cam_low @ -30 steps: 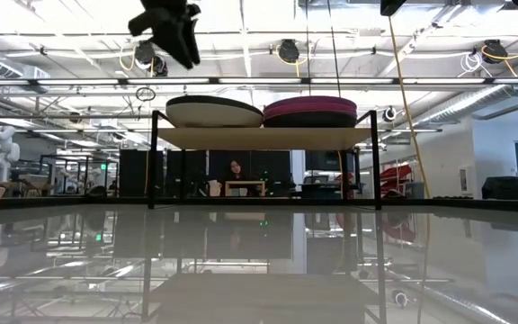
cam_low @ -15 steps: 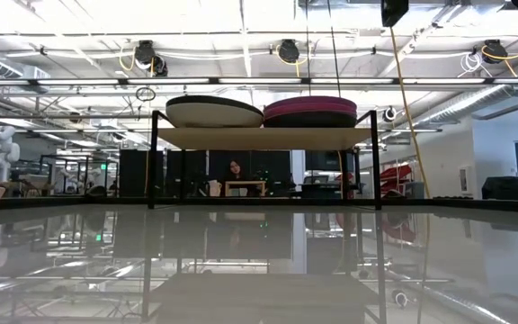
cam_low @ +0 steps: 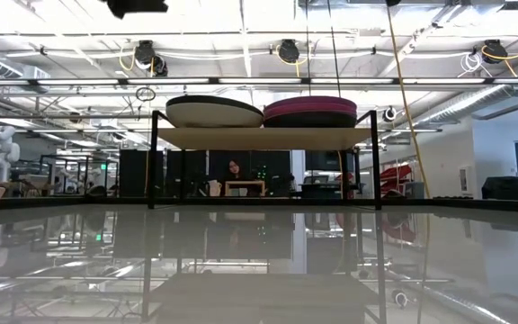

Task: Place and stack plates onto a shelf
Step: Stack the pink plate on top of the black plate on the shelf

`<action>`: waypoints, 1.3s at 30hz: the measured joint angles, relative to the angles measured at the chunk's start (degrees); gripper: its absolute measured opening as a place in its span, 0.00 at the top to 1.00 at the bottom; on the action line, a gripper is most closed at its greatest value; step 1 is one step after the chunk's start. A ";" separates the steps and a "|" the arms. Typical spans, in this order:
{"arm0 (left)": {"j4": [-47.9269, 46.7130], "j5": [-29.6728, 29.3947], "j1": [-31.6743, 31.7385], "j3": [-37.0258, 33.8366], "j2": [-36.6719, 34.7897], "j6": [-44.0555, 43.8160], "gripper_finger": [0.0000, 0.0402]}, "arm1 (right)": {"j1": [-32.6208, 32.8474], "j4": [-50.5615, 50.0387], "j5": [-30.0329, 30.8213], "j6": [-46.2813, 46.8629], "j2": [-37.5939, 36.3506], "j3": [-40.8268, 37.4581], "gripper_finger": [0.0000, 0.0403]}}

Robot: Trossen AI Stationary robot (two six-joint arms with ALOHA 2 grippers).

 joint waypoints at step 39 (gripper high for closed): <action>32.46 -0.09 -9.56 -21.21 -0.68 -3.65 0.52 | 1.47 -22.83 -29.18 28.32 10.04 -18.89 0.57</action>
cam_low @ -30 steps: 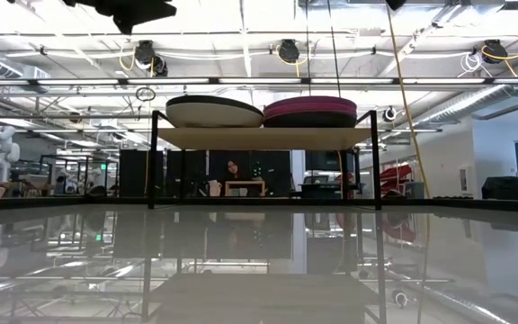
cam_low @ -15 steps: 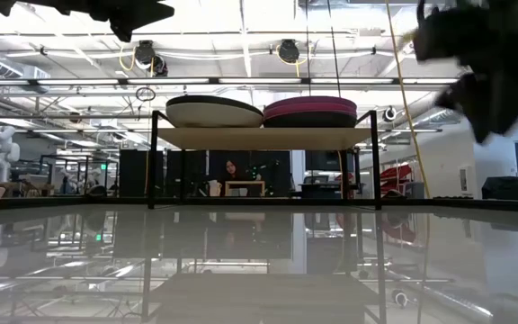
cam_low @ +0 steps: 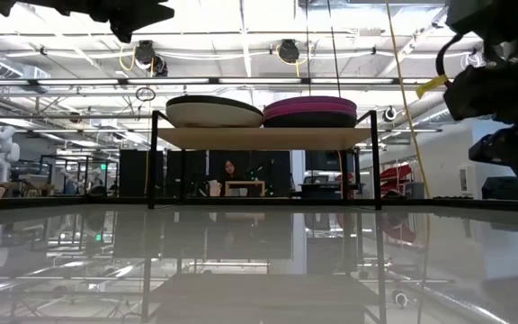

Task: Place and stack plates onto a shelf
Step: Stack the pink plate on top of the black plate on the shelf

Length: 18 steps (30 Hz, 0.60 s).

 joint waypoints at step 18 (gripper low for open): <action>-1.34 -0.02 0.00 0.04 0.02 -1.06 0.52 | 1.09 1.07 -1.64 2.96 -3.32 -0.48 0.58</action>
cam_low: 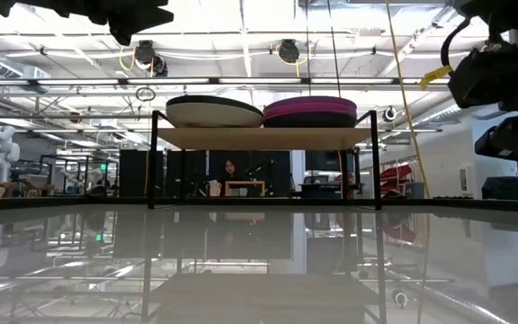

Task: Place and stack plates onto a shelf
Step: Stack the pink plate on top of the black plate on the shelf

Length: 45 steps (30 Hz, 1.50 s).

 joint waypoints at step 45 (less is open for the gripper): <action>-0.58 0.00 0.01 0.00 0.00 -0.44 0.52 | 1.77 0.57 1.53 -0.09 5.70 0.04 0.99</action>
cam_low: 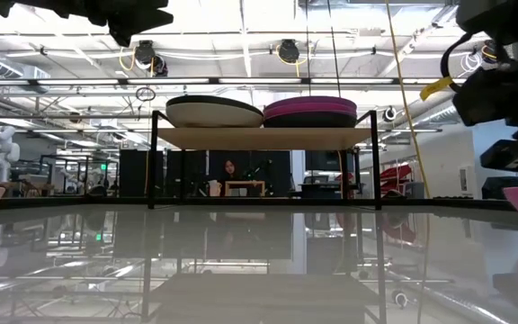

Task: Place and stack plates onto a shelf
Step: Stack the pink plate on top of the black plate on the shelf

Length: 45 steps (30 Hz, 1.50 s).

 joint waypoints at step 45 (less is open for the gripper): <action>9.71 -1.85 0.01 1.73 -4.34 7.96 0.52 | -47.66 34.17 12.03 -18.87 14.35 41.62 1.00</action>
